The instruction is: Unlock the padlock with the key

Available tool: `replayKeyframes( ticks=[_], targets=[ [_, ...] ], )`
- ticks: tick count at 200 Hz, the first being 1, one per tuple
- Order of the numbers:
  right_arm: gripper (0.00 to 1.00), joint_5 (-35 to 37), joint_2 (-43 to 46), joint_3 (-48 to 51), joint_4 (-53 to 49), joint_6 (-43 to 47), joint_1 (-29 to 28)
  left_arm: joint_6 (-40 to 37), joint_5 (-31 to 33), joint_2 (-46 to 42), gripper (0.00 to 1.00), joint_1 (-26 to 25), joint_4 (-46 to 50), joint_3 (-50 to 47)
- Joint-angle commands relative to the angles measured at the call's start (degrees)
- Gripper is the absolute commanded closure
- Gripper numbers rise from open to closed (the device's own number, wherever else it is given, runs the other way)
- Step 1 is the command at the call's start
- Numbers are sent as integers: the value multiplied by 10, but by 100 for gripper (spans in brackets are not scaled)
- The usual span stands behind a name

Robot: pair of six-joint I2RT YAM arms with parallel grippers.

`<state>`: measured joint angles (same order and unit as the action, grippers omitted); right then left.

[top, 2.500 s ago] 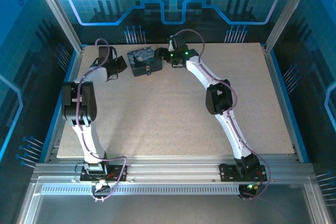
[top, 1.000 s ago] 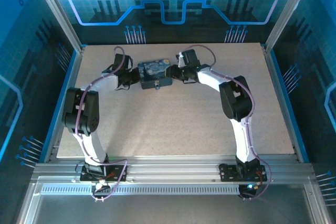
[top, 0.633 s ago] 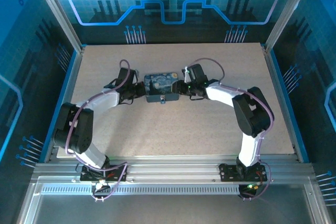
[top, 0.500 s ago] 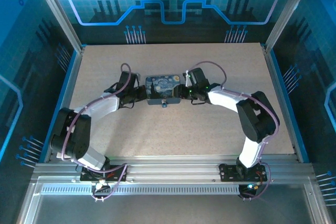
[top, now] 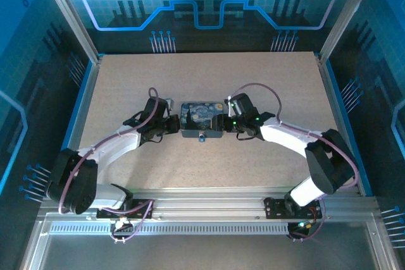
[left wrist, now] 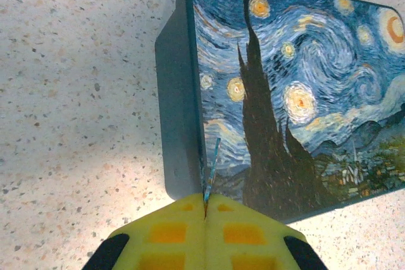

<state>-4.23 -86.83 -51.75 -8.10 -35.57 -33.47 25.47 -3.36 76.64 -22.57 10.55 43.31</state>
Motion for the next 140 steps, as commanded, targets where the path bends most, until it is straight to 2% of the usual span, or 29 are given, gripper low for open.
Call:
replayKeyframes(
  ticks=[1, 44, 71, 82, 96, 117, 140],
  targets=[
    [31, 32, 58, -14, -56, 16, -2, -13, 29, -36, 100, -3, 39, -11],
    [28, 83, 172, 30, -112, 20, -15, -40, 58, -103, 100, 5, 75, -25],
    [31, 197, 233, 66, -152, -3, -94, -56, 71, -171, 100, 9, 91, -51],
    [31, 244, 240, 81, -160, -29, -139, -61, 73, -205, 96, 9, 91, -69],
    [32, 297, 230, 92, -163, -71, -197, -71, 72, -252, 100, 10, 92, -93],
    [33, 358, 175, 81, -159, -108, -269, -66, 64, -311, 100, 9, 114, -114],
    [39, 393, 93, 35, -167, -147, -299, -47, 30, -336, 100, 9, 127, -122]
  ],
)
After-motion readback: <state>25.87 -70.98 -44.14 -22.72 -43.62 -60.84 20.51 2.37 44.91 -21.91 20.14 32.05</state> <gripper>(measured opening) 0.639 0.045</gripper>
